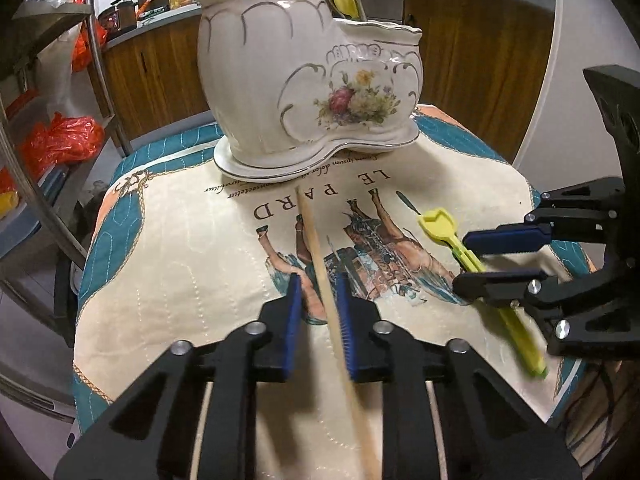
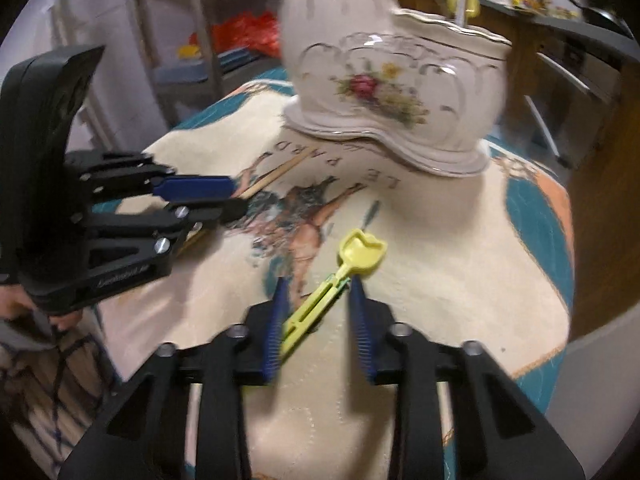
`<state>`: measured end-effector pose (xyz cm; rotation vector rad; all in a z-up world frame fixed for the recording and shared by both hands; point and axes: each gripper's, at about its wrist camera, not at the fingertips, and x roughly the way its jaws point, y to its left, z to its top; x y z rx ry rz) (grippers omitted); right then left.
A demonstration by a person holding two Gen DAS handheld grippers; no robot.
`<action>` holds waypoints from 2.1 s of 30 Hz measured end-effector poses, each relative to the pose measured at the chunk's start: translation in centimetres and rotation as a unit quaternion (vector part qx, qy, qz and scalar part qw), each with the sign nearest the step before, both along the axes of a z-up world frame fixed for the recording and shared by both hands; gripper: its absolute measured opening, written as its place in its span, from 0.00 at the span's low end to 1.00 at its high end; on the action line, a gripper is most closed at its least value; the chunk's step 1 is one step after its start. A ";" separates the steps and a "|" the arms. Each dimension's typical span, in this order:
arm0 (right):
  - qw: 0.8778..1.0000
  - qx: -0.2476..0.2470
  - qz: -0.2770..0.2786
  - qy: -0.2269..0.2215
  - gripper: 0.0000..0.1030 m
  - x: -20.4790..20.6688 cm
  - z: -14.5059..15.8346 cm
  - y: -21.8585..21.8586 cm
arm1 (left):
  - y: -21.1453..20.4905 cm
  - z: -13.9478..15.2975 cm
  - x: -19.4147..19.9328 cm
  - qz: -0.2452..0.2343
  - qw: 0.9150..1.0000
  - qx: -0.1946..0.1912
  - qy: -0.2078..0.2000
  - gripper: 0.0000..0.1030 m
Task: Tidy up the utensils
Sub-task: 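Grasp a wooden chopstick with the left tool while the right tool grasps the yellow utensil, then lift the chopstick and yellow utensil over the ceramic holder with both tools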
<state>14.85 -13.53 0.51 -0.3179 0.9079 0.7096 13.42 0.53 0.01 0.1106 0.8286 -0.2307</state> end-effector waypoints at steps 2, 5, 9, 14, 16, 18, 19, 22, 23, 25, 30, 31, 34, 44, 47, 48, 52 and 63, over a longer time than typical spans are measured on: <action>0.999 -0.024 0.029 0.008 0.15 0.1 0.3 0.4 | 0.4 0.0 0.0 0.000 1.000 -0.005 0.005 0.09; 0.996 -0.063 0.052 0.022 0.13 0.7 0.5 0.7 | 0.8 0.1 0.2 -0.006 1.000 -0.004 0.012 0.09; 0.988 -0.128 0.075 0.044 0.13 1.7 0.8 1.5 | 0.4 0.4 1.0 -0.023 0.999 0.020 0.037 0.10; 0.976 -0.175 0.099 0.085 0.14 2.8 0.9 2.7 | -0.5 1.0 2.9 -0.042 0.994 0.059 0.078 0.10; 0.973 -0.179 0.102 0.102 0.14 3.4 0.9 3.0 | -0.5 1.1 3.4 -0.050 0.993 0.064 0.090 0.10; 0.972 -0.179 0.102 0.113 0.14 3.8 0.8 3.0 | 0.0 1.2 3.7 -0.056 0.991 0.059 0.105 0.10; 0.971 -0.178 0.104 0.118 0.14 3.9 0.8 3.0 | 0.2 1.3 3.8 -0.059 0.990 0.060 0.112 0.10; 0.970 -0.186 0.106 0.115 0.14 4.0 1.0 3.3 | 0.7 1.3 3.9 -0.069 0.986 0.075 0.131 0.10; 0.969 -0.193 0.108 0.111 0.14 3.8 1.1 3.5 | 0.9 1.4 4.1 -0.073 0.985 0.080 0.136 0.10; 0.967 -0.202 0.110 0.105 0.14 3.6 1.1 4.0 | 1.0 1.5 4.3 -0.085 0.980 0.091 0.152 0.10; 0.966 -0.214 0.117 0.088 0.12 2.7 0.8 4.4 | 1.1 1.4 4.9 -0.094 0.976 0.100 0.170 0.09; 0.966 -0.213 0.117 0.085 0.11 2.6 0.6 4.4 | 1.1 1.4 4.8 -0.095 0.976 0.101 0.167 0.08; 0.971 -0.198 0.113 0.074 0.10 2.0 0.5 4.0 | 1.2 1.5 4.6 -0.088 0.980 0.090 0.153 0.05; 0.995 -0.065 0.075 0.027 0.10 0.9 3.0 -0.2 | 4.0 4.5 0.1 -0.042 0.999 -0.019 0.022 0.05; 0.998 -0.002 0.059 0.005 0.10 0.2 4.4 -1.8 | 5.1 6.3 -1.7 -0.035 0.997 -0.063 -0.038 0.05; 0.998 0.012 0.055 0.001 0.10 0.1 4.7 -2.1 | 5.2 6.9 -2.1 -0.034 0.995 -0.073 -0.054 0.05; 0.996 0.077 0.039 -0.020 0.10 -0.1 6.4 -3.4 | 5.2 8.7 -2.2 -0.023 0.990 -0.097 -0.097 0.05; 0.970 0.233 -0.001 -0.070 0.10 2.6 11.2 -6.3 | 4.4 12.7 -1.1 -0.017 0.966 -0.170 -0.195 0.05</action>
